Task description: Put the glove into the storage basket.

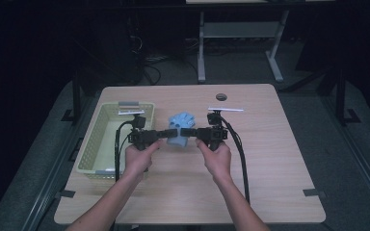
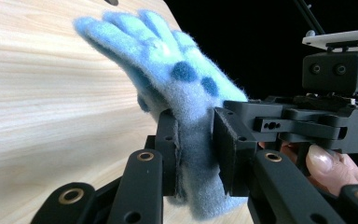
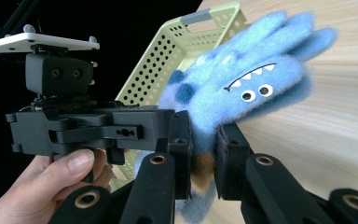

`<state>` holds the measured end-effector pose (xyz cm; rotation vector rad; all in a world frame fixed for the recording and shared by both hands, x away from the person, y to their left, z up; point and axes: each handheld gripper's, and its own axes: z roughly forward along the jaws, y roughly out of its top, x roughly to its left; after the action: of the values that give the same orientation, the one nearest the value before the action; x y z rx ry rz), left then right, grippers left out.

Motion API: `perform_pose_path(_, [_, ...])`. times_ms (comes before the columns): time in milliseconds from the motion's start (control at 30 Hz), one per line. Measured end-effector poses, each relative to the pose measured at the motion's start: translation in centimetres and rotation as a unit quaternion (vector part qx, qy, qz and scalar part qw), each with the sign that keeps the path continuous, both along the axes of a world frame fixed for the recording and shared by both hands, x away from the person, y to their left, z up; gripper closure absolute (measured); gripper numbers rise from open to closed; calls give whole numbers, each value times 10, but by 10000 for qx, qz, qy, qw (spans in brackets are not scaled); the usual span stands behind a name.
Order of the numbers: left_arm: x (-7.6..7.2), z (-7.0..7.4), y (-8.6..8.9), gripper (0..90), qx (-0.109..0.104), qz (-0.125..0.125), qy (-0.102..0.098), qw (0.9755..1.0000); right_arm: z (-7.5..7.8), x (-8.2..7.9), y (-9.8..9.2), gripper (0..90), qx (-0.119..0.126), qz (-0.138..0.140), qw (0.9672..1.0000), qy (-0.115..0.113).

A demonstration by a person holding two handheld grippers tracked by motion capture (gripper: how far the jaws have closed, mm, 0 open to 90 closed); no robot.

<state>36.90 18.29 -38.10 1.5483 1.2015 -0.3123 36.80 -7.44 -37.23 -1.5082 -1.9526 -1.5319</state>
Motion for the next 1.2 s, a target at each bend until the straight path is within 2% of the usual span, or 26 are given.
perform_pose_path(400, [3, 7, 32, 718, -76, 165, -66, 9998, 12, 12, 31, 785, -81, 237, 9997, -65])
perform_pose_path(567, [4, 11, 42, 718, -77, 237, -57, 9997, 11, 16, 41, 785, -14, 295, 9995, -53])
perform_pose_path(933, [5, 22, 67, 720, -98, 337, -151, 9993, 24, 25, 66, 785, 32, 441, 9989, -126])
perform_pose_path(1200, [6, 26, 87, 719, -75, 412, -141, 9990, 27, 30, 85, 785, 41, 578, 9982, -149])
